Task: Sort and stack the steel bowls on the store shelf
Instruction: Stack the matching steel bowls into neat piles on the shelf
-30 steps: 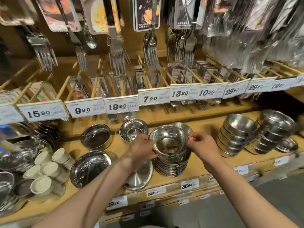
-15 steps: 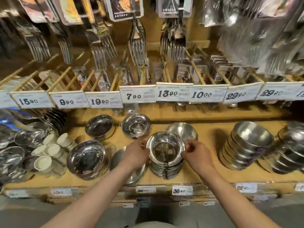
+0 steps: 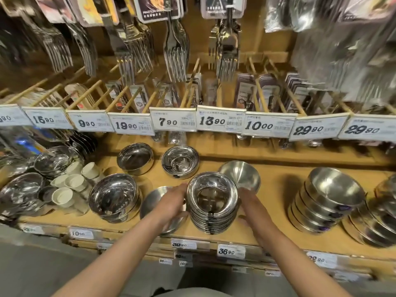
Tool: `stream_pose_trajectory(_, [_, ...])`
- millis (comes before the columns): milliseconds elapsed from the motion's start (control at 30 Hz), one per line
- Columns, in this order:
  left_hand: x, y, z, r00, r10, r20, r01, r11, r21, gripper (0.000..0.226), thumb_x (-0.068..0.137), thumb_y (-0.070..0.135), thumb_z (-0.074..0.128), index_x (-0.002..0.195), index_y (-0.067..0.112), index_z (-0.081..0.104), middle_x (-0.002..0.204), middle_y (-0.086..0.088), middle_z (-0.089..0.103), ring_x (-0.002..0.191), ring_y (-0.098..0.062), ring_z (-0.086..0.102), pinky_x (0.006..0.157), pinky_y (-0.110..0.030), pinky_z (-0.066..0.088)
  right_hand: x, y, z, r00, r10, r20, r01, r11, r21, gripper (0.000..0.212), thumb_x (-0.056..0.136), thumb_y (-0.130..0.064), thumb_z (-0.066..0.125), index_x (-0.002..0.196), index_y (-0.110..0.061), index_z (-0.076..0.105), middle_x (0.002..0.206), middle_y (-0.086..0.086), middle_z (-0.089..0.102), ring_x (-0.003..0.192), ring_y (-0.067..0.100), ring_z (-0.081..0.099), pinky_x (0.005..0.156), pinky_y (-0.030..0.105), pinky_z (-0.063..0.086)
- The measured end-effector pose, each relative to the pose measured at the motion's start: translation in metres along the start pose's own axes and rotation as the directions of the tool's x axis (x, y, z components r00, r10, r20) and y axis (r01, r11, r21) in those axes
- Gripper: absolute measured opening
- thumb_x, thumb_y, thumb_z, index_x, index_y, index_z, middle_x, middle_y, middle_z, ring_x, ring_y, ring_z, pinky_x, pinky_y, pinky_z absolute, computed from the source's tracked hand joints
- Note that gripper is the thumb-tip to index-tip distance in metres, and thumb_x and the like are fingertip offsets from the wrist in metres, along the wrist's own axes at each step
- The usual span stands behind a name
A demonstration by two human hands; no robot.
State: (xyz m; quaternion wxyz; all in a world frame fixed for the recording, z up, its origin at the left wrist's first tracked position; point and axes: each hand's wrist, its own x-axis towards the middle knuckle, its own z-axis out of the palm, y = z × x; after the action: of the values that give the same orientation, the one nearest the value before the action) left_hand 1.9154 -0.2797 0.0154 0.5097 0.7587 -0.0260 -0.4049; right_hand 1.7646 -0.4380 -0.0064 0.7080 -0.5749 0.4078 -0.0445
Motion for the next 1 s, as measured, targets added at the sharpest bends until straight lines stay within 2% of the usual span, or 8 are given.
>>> stream_pose_trajectory(67, [0.001, -0.006, 0.006, 0.995, -0.084, 0.052, 0.091, 0.984, -0.155, 0.048, 0.106, 0.05, 0.031, 0.106, 0.022, 0.07, 0.093, 0.003, 0.078, 0.102, -0.016, 0.064, 0.074, -0.031, 0.058, 0.002, 0.006, 0.002, 0.99, 0.079, 0.118, -0.091, 0.991, 0.099, 0.058, 0.075, -0.082, 0.052, 0.12, -0.046, 0.062, 0.112, -0.017, 0.072, 0.112, 0.009, 0.061, 0.072, 0.034, 0.052])
stream_pose_trajectory(167, [0.006, -0.014, 0.012, 0.991, -0.116, 0.073, 0.127, 0.978, -0.165, 0.057, 0.101, 0.061, 0.03, 0.102, 0.023, 0.073, 0.085, 0.001, 0.079, 0.102, -0.021, 0.065, 0.085, -0.039, 0.058, 0.004, 0.016, 0.003, 0.984, 0.096, 0.15, -0.121, 0.979, 0.166, 0.076, 0.067, -0.092, 0.052, 0.127, -0.045, 0.055, 0.122, -0.012, 0.066, 0.116, 0.015, 0.059, 0.074, 0.041, 0.058])
stream_pose_trajectory(400, [0.018, -0.02, 0.016, 0.99, -0.126, 0.066, 0.135, 0.976, -0.173, 0.06, 0.097, 0.068, 0.032, 0.101, 0.026, 0.074, 0.093, -0.004, 0.078, 0.107, -0.026, 0.064, 0.097, -0.047, 0.052, -0.004, 0.022, 0.002, 0.989, 0.029, 0.143, -0.061, 0.973, 0.221, 0.056, 0.055, -0.096, 0.06, 0.101, -0.065, 0.064, 0.1, -0.033, 0.071, 0.109, 0.003, 0.06, 0.066, 0.032, 0.062])
stream_pose_trajectory(500, [0.019, -0.022, 0.022, 0.991, -0.122, 0.056, 0.13, 0.976, -0.172, 0.063, 0.095, 0.07, 0.032, 0.094, 0.025, 0.077, 0.086, -0.007, 0.076, 0.093, -0.025, 0.064, 0.088, -0.042, 0.052, -0.007, 0.022, -0.001, 0.991, 0.002, 0.134, -0.033, 0.973, 0.229, 0.049, 0.051, -0.096, 0.062, 0.092, -0.07, 0.066, 0.096, -0.036, 0.071, 0.112, 0.005, 0.059, 0.065, 0.03, 0.062])
stream_pose_trajectory(700, [0.012, -0.021, 0.037, 0.984, -0.116, 0.133, 0.133, 0.983, -0.129, 0.064, 0.091, 0.072, 0.03, 0.096, 0.023, 0.071, 0.082, -0.004, 0.07, 0.074, -0.017, 0.062, 0.067, -0.031, 0.05, -0.007, 0.031, -0.016, 0.999, 0.027, 0.037, -0.036, 0.969, 0.246, 0.054, 0.069, -0.078, 0.059, 0.113, -0.049, 0.069, 0.124, -0.013, 0.069, 0.119, 0.012, 0.061, 0.081, 0.045, 0.063])
stream_pose_trajectory(800, [0.006, -0.018, 0.044, 0.983, -0.1, 0.157, 0.121, 0.985, -0.127, 0.062, 0.09, 0.07, 0.033, 0.105, 0.02, 0.068, 0.081, -0.001, 0.07, 0.076, -0.016, 0.062, 0.066, -0.031, 0.049, -0.007, 0.035, -0.026, 0.999, 0.042, 0.015, -0.045, 0.967, 0.25, 0.042, 0.074, -0.073, 0.058, 0.102, -0.046, 0.074, 0.119, -0.009, 0.071, 0.117, 0.016, 0.062, 0.089, 0.051, 0.06])
stream_pose_trajectory(933, [0.004, -0.016, 0.048, 0.978, -0.112, 0.176, 0.138, 0.98, -0.142, 0.062, 0.094, 0.066, 0.033, 0.111, 0.017, 0.069, 0.084, -0.002, 0.074, 0.083, -0.02, 0.065, 0.07, -0.032, 0.053, 0.001, 0.042, -0.042, 0.998, 0.067, 0.001, -0.065, 0.966, 0.251, 0.039, 0.089, -0.064, 0.053, 0.107, -0.037, 0.074, 0.111, -0.004, 0.077, 0.115, 0.022, 0.066, 0.087, 0.05, 0.061])
stream_pose_trajectory(1000, [0.003, -0.015, 0.043, 0.976, -0.133, 0.173, 0.163, 0.972, -0.167, 0.056, 0.101, 0.059, 0.033, 0.112, 0.017, 0.068, 0.093, -0.006, 0.076, 0.09, -0.025, 0.068, 0.074, -0.034, 0.056, 0.01, 0.043, -0.05, 0.992, 0.123, -0.038, -0.108, 0.956, 0.271, 0.045, 0.095, -0.058, 0.05, 0.113, -0.023, 0.07, 0.107, 0.002, 0.075, 0.104, 0.02, 0.067, 0.076, 0.041, 0.063])
